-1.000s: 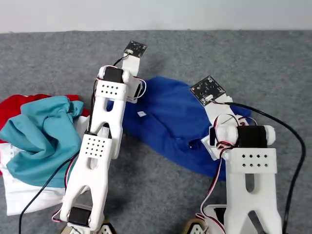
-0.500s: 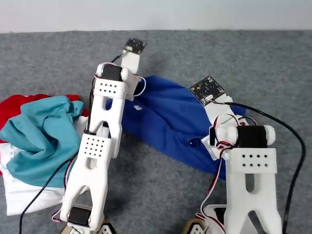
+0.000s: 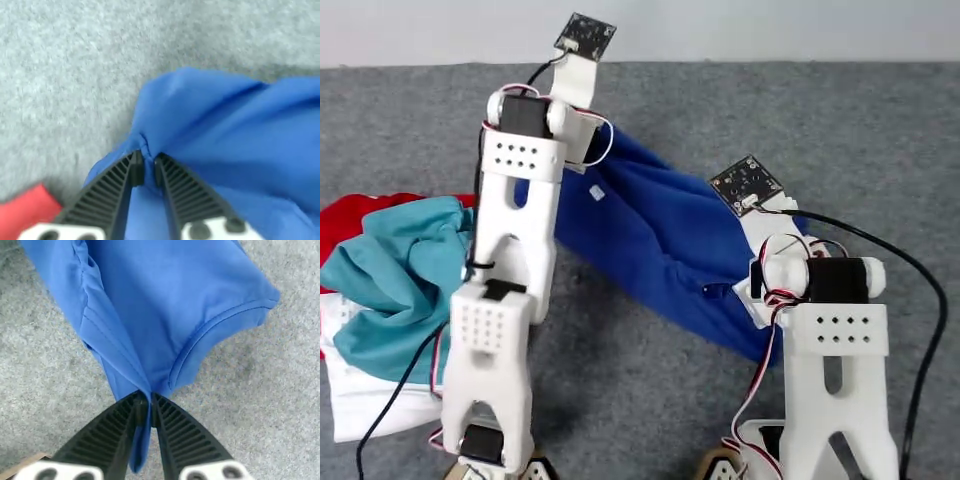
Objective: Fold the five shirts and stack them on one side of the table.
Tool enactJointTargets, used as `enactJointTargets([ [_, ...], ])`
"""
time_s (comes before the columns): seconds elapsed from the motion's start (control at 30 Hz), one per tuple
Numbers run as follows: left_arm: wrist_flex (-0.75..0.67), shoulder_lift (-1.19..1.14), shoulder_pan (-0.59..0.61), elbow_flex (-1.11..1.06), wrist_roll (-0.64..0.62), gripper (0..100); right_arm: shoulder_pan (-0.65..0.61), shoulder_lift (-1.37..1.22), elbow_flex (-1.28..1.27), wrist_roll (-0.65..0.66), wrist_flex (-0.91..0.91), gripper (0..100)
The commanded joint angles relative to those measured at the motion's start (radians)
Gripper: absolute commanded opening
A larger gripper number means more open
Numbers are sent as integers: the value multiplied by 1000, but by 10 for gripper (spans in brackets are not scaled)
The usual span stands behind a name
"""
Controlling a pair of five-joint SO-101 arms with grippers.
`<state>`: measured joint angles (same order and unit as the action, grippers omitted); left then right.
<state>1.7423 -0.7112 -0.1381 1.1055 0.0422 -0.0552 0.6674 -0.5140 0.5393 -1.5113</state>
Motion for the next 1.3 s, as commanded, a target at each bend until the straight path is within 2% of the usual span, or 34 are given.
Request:
enactJointTargets([
  [0.0, 15, 299, -35, -312, 2, 12, 10, 19, 5, -14, 8, 9],
  [0.13, 14, 585, -52, -674, 9, 12, 10, 19, 5, -14, 7, 9],
  [0.27, 12, 796, -54, -946, 64, 12, 10, 19, 5, -14, 7, 9],
  [0.47, 9, 913, -51, -1179, 71, 12, 10, 19, 3, -14, 7, 9],
  [0.57, -17, 907, -51, -1211, 72, 21, 7, 19, -11, -14, 7, 9],
  [0.73, -23, 838, -49, -1205, 69, 121, 8, 19, -40, -14, 7, 9],
  [1.0, -11, 732, 11, -1040, 72, 127, 4, 19, -44, -11, 7, 9],
  [1.27, 12, 657, 9, -1063, 72, 127, 4, 19, -44, -12, 8, 9],
])
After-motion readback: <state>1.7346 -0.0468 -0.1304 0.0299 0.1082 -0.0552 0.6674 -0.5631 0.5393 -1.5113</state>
